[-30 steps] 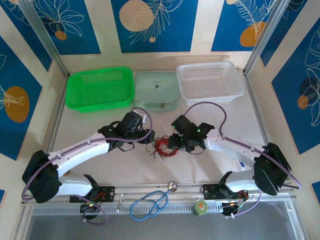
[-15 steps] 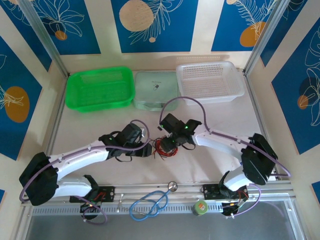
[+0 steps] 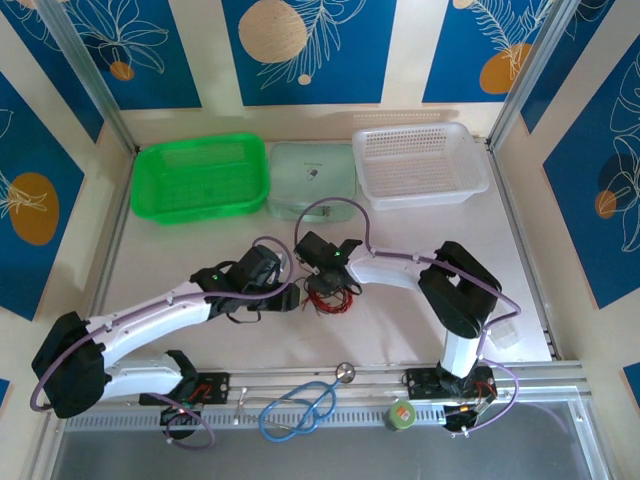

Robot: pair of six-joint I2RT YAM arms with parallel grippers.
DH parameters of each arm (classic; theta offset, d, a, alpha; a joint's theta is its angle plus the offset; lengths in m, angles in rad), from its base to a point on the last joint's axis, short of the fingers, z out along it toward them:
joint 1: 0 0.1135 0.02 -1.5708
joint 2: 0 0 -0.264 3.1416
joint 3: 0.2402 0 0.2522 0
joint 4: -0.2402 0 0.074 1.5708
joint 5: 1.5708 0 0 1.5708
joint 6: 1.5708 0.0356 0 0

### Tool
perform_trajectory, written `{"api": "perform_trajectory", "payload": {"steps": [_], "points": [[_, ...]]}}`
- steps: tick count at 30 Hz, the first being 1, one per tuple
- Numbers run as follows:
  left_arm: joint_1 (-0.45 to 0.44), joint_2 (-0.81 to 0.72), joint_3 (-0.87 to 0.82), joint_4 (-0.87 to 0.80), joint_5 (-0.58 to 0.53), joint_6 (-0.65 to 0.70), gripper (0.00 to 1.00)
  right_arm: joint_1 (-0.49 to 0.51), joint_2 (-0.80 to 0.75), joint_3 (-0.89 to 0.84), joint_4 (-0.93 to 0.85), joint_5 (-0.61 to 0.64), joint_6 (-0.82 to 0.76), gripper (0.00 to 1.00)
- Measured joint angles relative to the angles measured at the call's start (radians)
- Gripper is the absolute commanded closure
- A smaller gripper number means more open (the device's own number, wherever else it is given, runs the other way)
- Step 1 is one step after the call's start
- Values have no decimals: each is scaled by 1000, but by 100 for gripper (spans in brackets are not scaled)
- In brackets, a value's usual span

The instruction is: Untangle the cables

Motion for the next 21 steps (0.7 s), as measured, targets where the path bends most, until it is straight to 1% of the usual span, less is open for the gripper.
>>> {"api": "perform_trajectory", "payload": {"steps": [1,6,9,12,14,21], "points": [[0,0,1,-3,-1,0,44,2,0,6,-7,8,17,100],[0,0,11,-26,0,0,44,2,-2,37,-56,50,148,100],[0,3,25,-29,0,1,40,1,-25,42,-93,55,257,100],[0,22,42,-25,0,5,32,1,-77,41,-117,49,367,100],[0,49,55,-20,-5,13,29,-1,-125,33,-111,37,439,100],[1,153,101,21,-18,24,29,-26,-288,-79,-52,-26,621,100]]}}
